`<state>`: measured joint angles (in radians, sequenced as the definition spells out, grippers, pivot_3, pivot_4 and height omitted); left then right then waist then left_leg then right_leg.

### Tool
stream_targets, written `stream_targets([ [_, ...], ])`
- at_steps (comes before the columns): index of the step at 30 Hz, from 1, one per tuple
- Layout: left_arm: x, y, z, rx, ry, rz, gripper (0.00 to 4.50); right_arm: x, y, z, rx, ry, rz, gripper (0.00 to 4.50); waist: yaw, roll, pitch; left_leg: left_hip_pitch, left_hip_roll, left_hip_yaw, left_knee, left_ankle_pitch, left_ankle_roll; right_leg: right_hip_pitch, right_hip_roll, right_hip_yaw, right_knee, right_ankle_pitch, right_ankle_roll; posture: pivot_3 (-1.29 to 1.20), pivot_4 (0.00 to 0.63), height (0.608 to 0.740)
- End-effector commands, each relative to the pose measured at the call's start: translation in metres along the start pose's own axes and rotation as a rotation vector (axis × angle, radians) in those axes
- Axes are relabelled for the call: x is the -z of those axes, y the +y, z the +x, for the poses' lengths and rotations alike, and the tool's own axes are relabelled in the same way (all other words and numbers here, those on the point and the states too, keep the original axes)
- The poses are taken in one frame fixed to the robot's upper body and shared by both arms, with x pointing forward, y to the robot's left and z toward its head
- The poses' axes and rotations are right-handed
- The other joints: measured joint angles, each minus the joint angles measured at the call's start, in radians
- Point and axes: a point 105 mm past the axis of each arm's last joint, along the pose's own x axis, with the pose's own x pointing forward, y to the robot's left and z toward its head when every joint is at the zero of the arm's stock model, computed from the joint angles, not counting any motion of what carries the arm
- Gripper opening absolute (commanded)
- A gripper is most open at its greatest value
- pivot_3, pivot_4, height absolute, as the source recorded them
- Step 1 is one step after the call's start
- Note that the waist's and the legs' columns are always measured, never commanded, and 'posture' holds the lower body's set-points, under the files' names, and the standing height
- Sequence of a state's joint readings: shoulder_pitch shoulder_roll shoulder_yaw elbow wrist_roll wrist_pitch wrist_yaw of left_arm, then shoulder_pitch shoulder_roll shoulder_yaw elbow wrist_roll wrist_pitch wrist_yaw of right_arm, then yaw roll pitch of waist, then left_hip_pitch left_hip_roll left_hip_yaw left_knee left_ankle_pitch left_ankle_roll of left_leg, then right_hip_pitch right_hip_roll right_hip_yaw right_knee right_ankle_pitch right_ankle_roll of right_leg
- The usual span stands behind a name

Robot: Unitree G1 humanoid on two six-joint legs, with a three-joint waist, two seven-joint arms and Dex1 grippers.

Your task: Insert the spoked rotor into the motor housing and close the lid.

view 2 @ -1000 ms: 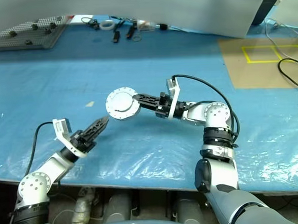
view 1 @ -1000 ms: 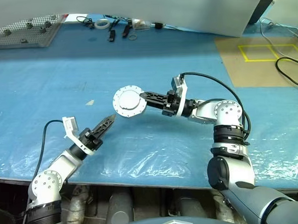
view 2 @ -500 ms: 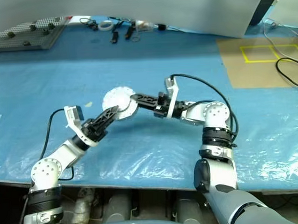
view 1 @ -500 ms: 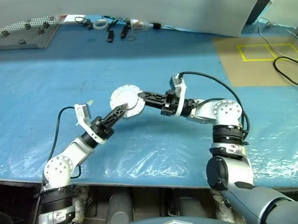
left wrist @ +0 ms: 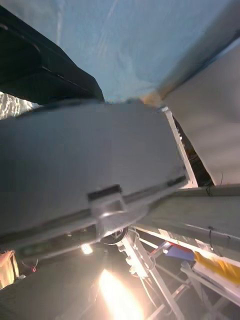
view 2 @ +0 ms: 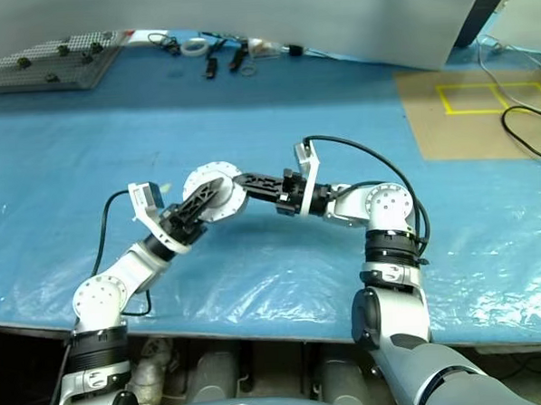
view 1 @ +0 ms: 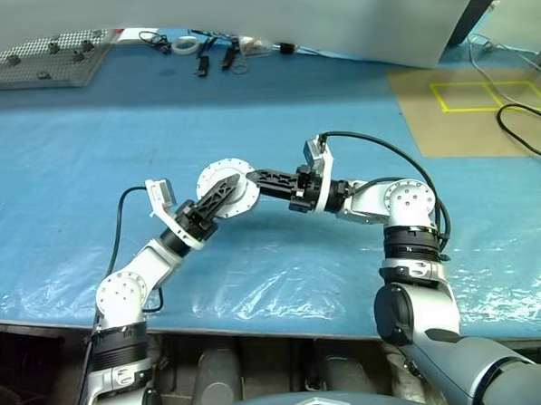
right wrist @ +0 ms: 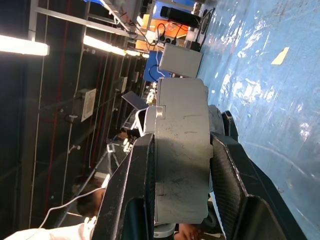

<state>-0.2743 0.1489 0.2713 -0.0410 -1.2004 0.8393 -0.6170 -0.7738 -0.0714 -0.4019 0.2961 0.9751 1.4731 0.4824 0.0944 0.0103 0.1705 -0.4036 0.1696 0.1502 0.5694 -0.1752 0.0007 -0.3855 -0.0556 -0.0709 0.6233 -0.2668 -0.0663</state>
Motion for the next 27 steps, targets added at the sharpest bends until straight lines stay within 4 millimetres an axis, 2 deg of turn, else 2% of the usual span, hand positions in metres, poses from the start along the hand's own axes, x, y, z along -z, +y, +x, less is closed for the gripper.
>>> stream_targets([
  [1, -0.001, 0.004, 0.003, -0.016, -0.010, -0.014, 4.48, -0.005, 0.017, 0.001, -0.072, -0.018, -0.046, 1.22, 0.000, 0.000, 0.000, 0.000, 0.000, 0.000, 0.000, 0.000, 0.000, 0.000, 0.000, 0.000, 0.000, 0.000, 0.000, 0.00, 0.150, 0.740],
  [4, -0.004, 0.010, 0.003, -0.048, -0.021, -0.012, 4.48, -0.004, 0.016, 0.000, -0.069, -0.021, -0.045, 1.22, 0.001, 0.000, 0.000, 0.000, 0.000, 0.000, 0.000, 0.000, 0.000, 0.000, 0.000, 0.000, 0.000, 0.000, 0.000, 0.00, 0.150, 0.740],
  [7, -0.007, 0.012, 0.004, -0.062, -0.034, -0.017, 3.93, -0.005, 0.015, -0.001, -0.064, -0.024, -0.044, 1.22, 0.002, 0.000, 0.000, -0.001, 0.000, 0.000, 0.000, 0.000, 0.000, 0.000, 0.000, 0.000, 0.000, 0.000, 0.000, 0.00, 0.150, 0.740],
  [11, -0.006, 0.012, 0.005, -0.059, -0.021, -0.016, 2.80, -0.006, 0.014, -0.001, -0.060, -0.030, -0.043, 1.22, 0.002, 0.000, 0.000, 0.000, 0.000, 0.000, 0.000, 0.000, 0.000, 0.000, 0.000, 0.000, 0.000, 0.000, 0.000, 0.00, 0.150, 0.740],
  [17, -0.002, 0.001, 0.007, -0.016, -0.009, -0.026, 2.74, -0.005, 0.013, 0.001, -0.059, -0.031, -0.036, 1.22, 0.001, 0.000, 0.000, 0.000, 0.000, 0.000, 0.000, 0.000, 0.000, 0.000, 0.000, 0.000, 0.000, 0.000, 0.000, 0.00, 0.150, 0.740],
  [19, 0.000, 0.008, 0.008, -0.065, 0.011, -0.023, 2.73, -0.004, 0.012, 0.001, -0.061, -0.030, -0.032, 1.22, 0.002, 0.000, 0.000, 0.000, 0.000, 0.000, 0.000, 0.000, 0.000, 0.000, 0.000, 0.000, 0.000, 0.000, 0.000, 0.00, 0.150, 0.740],
  [22, -0.002, 0.006, 0.008, -0.050, 0.003, -0.029, 2.71, -0.003, 0.012, 0.002, -0.063, -0.029, -0.028, 1.22, 0.002, 0.000, 0.000, 0.000, 0.000, 0.000, 0.000, 0.000, 0.000, 0.000, 0.000, 0.000, 0.000, 0.000, 0.000, 0.00, 0.150, 0.740],
  [25, 0.003, 0.016, 0.008, -0.130, 0.057, -0.006, 2.71, -0.003, 0.012, 0.002, -0.065, -0.026, -0.024, 1.22, 0.002, 0.000, 0.000, 0.000, 0.000, 0.000, 0.000, 0.000, 0.000, 0.000, 0.000, 0.000, 0.000, 0.000, 0.000, 0.00, 0.150, 0.740],
  [27, 0.001, 0.012, 0.009, -0.101, 0.045, -0.006, 2.71, -0.003, 0.012, 0.003, -0.066, -0.024, -0.023, 1.22, 0.002, 0.000, 0.000, 0.000, 0.000, 0.000, 0.000, 0.000, 0.000, 0.000, 0.000, 0.000, 0.000, 0.000, 0.000, 0.00, 0.150, 0.740],
])
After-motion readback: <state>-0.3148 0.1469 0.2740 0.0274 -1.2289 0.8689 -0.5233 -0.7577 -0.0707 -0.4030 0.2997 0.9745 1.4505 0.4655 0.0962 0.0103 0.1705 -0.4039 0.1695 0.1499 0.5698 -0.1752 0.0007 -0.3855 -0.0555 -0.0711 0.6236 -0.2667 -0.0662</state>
